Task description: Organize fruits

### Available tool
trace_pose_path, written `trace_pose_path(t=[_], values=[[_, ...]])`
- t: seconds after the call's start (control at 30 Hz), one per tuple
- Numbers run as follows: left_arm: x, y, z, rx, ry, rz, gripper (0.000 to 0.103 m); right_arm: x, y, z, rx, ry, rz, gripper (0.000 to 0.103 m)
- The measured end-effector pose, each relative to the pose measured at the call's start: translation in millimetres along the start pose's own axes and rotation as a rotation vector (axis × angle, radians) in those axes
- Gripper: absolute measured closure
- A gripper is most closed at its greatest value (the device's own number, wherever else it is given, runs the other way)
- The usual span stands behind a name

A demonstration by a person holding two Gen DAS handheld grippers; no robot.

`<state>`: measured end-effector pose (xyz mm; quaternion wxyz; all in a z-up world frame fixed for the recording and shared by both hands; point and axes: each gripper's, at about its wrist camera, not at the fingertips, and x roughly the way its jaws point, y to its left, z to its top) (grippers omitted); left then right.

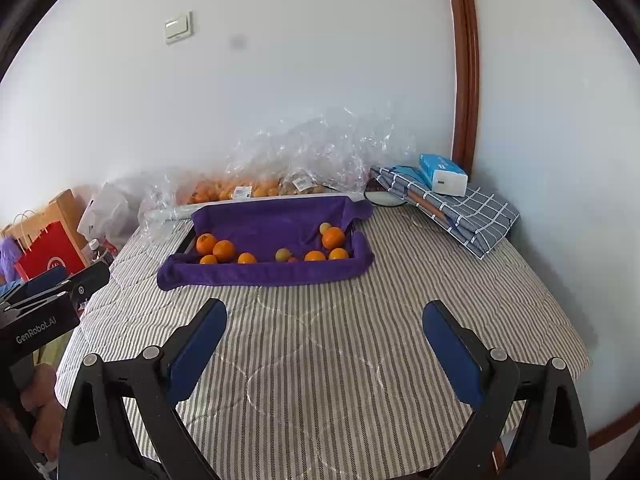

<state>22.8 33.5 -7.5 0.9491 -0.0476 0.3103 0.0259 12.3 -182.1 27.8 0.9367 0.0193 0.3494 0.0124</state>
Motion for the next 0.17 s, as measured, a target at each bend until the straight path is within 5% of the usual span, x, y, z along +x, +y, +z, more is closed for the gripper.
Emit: trace_pose_path(t=[0.17], values=[[-3.1,-2.9,0.4,0.01,-0.007,0.008,0.011,-1.2,-2.3,-1.4,0.006,0.0,0.003,0.006]])
